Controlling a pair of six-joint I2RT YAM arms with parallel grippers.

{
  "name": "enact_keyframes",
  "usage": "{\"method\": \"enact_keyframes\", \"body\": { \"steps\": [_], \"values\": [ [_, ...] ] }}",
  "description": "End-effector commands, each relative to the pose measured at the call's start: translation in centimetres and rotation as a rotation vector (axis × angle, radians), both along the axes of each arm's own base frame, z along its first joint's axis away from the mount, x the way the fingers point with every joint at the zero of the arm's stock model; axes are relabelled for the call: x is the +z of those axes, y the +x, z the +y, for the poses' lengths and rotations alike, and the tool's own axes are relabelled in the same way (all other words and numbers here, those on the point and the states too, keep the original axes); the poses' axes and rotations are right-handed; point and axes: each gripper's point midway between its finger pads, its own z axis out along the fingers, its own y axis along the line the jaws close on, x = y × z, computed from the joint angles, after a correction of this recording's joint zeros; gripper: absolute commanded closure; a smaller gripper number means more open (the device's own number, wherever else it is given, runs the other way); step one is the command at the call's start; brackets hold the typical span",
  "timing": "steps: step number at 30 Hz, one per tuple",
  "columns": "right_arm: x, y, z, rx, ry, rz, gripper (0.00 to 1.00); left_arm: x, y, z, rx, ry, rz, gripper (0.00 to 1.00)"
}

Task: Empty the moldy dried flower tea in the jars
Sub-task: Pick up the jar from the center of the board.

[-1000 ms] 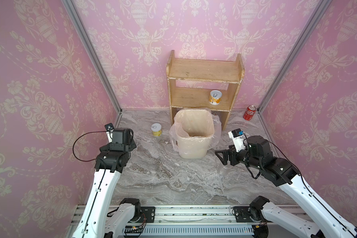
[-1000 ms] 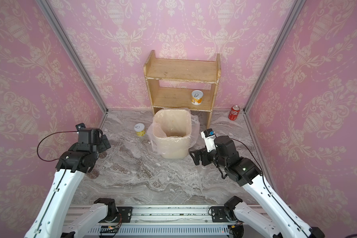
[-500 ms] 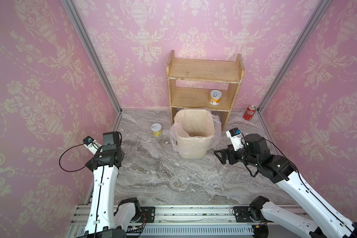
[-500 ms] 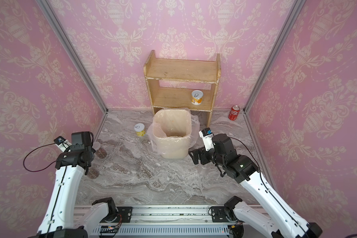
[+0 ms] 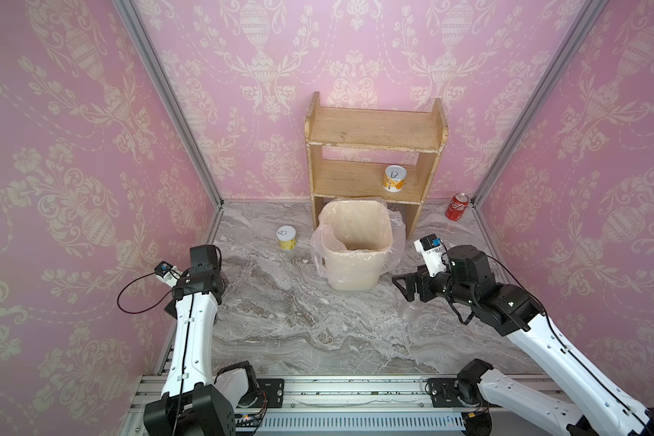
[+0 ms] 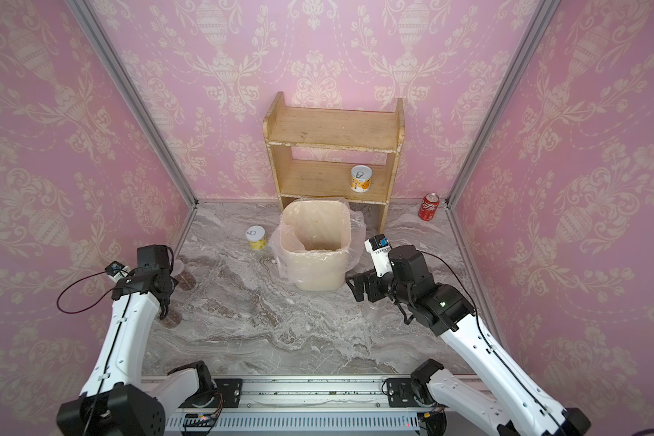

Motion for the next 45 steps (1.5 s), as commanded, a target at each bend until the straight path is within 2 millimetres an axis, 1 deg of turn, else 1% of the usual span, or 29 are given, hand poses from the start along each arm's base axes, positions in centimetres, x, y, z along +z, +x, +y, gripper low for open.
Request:
{"method": "enact_keyframes", "body": {
  "steps": [1,4,12,23,27,30,32,35,37,41,43,45],
  "values": [
    [-0.4,-0.5,-0.1,0.017,-0.024,0.002,0.01,-1.2,0.2,0.0,0.045,-0.035,-0.035,0.09],
    [-0.8,-0.5,-0.2,0.016,-0.033,0.004,0.01,-1.7,0.5,0.2,0.045,-0.029,-0.034,0.12],
    [-1.7,-0.7,-0.7,0.011,-0.057,-0.001,0.00,-2.8,0.6,0.6,0.063,-0.037,-0.017,0.26],
    [-2.1,-1.1,-1.3,0.002,-0.067,-0.012,0.01,-2.5,0.3,0.5,0.057,-0.031,-0.027,0.48],
    [-1.8,-1.3,-1.5,0.000,-0.066,-0.021,0.00,-2.1,0.1,0.4,0.053,-0.029,-0.043,0.58],
    [-1.4,-1.5,-1.6,-0.002,-0.063,-0.025,0.00,-1.8,0.3,-0.1,0.036,-0.052,-0.071,0.66],
    [-1.1,-1.7,-1.7,-0.001,-0.058,-0.032,0.00,-1.4,0.7,-0.5,0.008,-0.073,-0.099,0.71],
    [-0.3,-2.1,-1.9,0.004,-0.050,-0.051,0.01,-0.7,2.1,-1.6,-0.087,-0.116,-0.152,0.76],
    [0.3,-2.4,-2.0,0.008,-0.044,-0.068,0.01,0.0,3.0,-2.4,-0.157,-0.143,-0.184,0.81],
    [1.0,-2.8,-2.0,0.020,-0.030,-0.089,0.00,1.9,4.2,-3.6,-0.271,-0.161,-0.227,0.89],
    [1.2,-2.9,-1.9,0.031,-0.022,-0.088,0.01,3.1,5.4,-4.9,-0.383,-0.183,-0.261,0.91],
    [1.4,-3.0,-1.5,0.048,-0.011,-0.087,0.01,4.6,6.6,-6.6,-0.519,-0.207,-0.309,0.92]
  ]
}}
